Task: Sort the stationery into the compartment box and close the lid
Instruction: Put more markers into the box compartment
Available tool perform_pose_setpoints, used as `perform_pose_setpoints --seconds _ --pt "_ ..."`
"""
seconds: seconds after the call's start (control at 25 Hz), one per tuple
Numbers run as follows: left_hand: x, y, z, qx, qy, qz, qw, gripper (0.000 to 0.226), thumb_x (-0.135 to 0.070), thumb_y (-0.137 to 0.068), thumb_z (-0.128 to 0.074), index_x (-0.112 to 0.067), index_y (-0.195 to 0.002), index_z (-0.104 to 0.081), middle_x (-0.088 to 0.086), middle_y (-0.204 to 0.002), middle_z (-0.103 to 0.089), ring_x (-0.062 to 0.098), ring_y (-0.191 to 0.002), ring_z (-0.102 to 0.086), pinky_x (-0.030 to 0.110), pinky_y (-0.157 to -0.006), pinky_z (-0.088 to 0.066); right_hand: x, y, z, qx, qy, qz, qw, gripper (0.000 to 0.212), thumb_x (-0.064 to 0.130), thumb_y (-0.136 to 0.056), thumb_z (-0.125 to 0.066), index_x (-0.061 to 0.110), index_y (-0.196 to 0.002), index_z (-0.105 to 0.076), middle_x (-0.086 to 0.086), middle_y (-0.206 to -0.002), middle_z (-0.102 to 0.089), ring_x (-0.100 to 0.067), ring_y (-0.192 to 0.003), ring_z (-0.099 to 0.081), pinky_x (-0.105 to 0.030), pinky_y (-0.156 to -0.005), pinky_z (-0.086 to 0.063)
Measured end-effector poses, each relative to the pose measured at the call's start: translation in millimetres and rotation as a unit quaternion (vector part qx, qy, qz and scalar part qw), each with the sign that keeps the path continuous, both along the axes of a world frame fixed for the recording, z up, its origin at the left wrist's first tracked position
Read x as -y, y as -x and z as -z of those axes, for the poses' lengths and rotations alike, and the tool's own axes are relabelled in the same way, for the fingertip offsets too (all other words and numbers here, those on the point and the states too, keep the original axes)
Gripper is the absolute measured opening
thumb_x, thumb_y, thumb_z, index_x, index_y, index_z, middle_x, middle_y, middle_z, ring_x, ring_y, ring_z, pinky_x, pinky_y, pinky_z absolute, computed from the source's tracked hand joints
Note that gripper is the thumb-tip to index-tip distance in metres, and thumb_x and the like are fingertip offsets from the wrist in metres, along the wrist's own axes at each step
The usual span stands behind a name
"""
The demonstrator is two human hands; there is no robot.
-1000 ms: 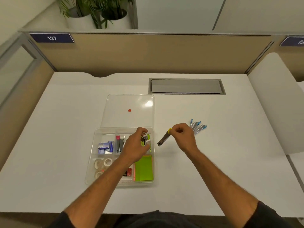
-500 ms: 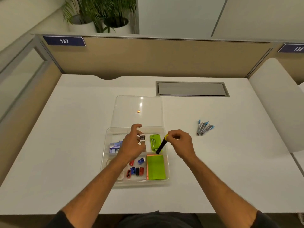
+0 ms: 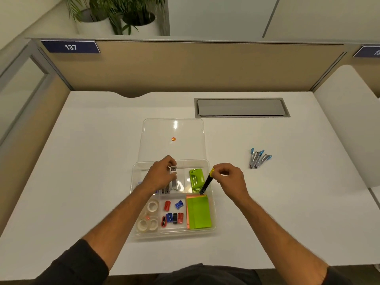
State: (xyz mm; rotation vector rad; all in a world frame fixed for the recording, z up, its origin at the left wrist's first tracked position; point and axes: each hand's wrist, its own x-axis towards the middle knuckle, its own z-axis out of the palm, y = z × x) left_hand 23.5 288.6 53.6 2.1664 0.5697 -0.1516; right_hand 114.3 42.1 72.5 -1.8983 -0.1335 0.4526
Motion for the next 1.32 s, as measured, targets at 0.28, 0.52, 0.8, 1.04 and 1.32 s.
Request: perform_pose_setpoints --seconds 0.28,0.52,0.8,1.04,1.32 --pt "-11 -7 26 -0.059 -0.057 0.064 0.995 0.030 -0.022 -0.081 -0.072 -0.027 -0.107 -0.057 0.005 -0.104 -0.057 0.022 -0.091 -0.060 0.034 -0.080 -0.052 -10 -2 7 -0.010 0.005 -0.019 1.000 0.007 0.011 -0.078 -0.076 0.017 -0.078 -0.073 0.006 -0.093 -0.073 -0.008 -0.085 -0.068 -0.036 -0.080 -0.058" --pt "-17 -12 32 -0.089 -0.125 0.095 0.983 0.021 -0.023 -0.084 -0.067 -0.025 -0.105 -0.070 0.007 -0.102 -0.064 0.024 -0.091 -0.063 0.037 -0.081 -0.054 -17 -4 11 0.011 0.012 -0.028 0.999 0.008 0.011 -0.078 -0.076 0.018 -0.078 -0.072 0.006 -0.093 -0.072 -0.005 -0.086 -0.067 -0.012 -0.073 -0.049" --pt "-19 -7 43 -0.049 -0.169 0.124 0.977 0.024 -0.017 -0.088 -0.065 -0.024 -0.110 -0.072 -0.001 -0.107 -0.070 0.021 -0.100 -0.061 0.033 -0.081 -0.046 -36 -4 17 0.009 -0.006 -0.045 0.999 0.007 0.010 -0.079 -0.076 0.016 -0.082 -0.073 0.006 -0.096 -0.072 -0.006 -0.092 -0.067 -0.016 -0.077 -0.051" --pt "-19 -6 50 -0.050 -0.224 0.152 0.961 0.033 -0.023 -0.093 -0.063 -0.024 -0.125 -0.065 -0.001 -0.114 -0.066 0.023 -0.107 -0.054 0.038 -0.090 -0.045 -80 1 24 0.105 0.056 -0.133 0.984 0.002 0.023 -0.081 -0.076 0.023 -0.083 -0.075 0.014 -0.103 -0.072 -0.007 -0.107 -0.054 -0.024 -0.092 -0.042" --pt "-22 -1 58 -0.054 -0.276 0.181 0.942 0.035 -0.026 -0.096 -0.057 -0.023 -0.130 -0.059 0.000 -0.118 -0.062 0.022 -0.112 -0.051 0.039 -0.098 -0.038 -107 6 51 0.154 0.233 -0.252 0.926 0.008 0.031 -0.085 -0.070 0.026 -0.088 -0.074 0.011 -0.109 -0.073 -0.021 -0.127 -0.043 -0.043 -0.104 -0.032"
